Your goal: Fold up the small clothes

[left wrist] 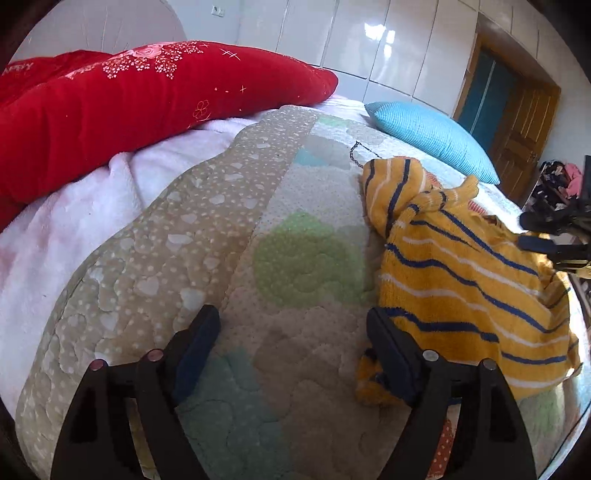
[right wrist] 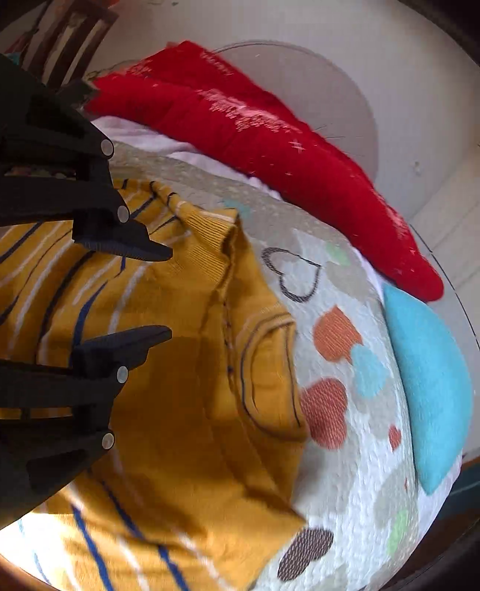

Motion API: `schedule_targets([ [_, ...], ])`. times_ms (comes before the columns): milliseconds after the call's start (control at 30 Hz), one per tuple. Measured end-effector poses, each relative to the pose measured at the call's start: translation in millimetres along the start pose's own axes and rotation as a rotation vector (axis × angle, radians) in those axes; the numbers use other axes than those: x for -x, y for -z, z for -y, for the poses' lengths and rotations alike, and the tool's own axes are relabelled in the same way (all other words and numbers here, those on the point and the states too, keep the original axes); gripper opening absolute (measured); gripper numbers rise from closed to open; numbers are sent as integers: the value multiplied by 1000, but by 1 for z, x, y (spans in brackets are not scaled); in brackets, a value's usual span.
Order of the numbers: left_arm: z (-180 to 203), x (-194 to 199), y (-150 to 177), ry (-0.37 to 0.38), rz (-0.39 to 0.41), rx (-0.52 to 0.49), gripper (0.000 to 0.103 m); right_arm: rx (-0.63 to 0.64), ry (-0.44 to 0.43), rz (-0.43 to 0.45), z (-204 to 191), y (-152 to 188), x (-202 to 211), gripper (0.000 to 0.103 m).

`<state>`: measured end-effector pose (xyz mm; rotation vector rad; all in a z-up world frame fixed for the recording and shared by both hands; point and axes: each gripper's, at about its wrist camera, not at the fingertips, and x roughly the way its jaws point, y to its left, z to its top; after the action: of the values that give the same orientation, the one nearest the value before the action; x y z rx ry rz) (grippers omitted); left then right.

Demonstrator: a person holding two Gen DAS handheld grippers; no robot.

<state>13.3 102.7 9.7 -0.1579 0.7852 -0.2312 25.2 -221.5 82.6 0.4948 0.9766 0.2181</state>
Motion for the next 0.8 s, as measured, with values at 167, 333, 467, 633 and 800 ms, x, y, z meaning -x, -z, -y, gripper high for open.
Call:
schedule_targets([
  [167,-5,0,1,39,26,24,82,162,126,-69,-47,-6,-89,42],
  [333,-6,0,1,62,34,35,82,305,245,-66,-93,-23,-135,42],
  [467,-7,-1,1,61,32,36,82,394,304,-126,-114,-32,-162,42],
  [633,-4,-1,1,50,26,29,82,394,246,-48,-120,-35,-124,44],
  [800,-4,-2,1,38,21,21,82,331,215,29,-79,-24,-47,53],
])
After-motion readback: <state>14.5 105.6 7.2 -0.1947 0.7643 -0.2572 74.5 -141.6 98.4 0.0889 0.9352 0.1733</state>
